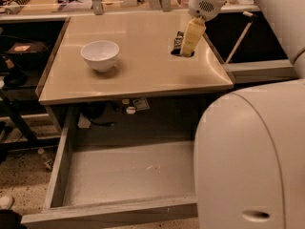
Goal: Place rxbar chocolate into top drawer
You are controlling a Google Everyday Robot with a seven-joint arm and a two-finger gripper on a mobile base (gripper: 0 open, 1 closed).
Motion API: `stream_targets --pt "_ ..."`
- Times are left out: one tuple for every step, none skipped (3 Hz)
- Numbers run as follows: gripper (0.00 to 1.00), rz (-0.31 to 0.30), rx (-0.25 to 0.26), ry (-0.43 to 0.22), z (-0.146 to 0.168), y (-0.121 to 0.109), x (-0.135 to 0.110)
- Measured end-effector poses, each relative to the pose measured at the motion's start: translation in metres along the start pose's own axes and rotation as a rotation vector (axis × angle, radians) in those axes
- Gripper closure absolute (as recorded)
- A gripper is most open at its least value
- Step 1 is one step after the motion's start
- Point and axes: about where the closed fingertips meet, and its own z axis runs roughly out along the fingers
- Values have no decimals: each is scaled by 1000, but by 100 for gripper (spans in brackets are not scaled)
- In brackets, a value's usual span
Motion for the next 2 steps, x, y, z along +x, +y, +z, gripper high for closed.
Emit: stream_targets --pt "100 47 -48 -27 -4 37 -7" --pt "100 31 -123 -99 -11 96 -21"
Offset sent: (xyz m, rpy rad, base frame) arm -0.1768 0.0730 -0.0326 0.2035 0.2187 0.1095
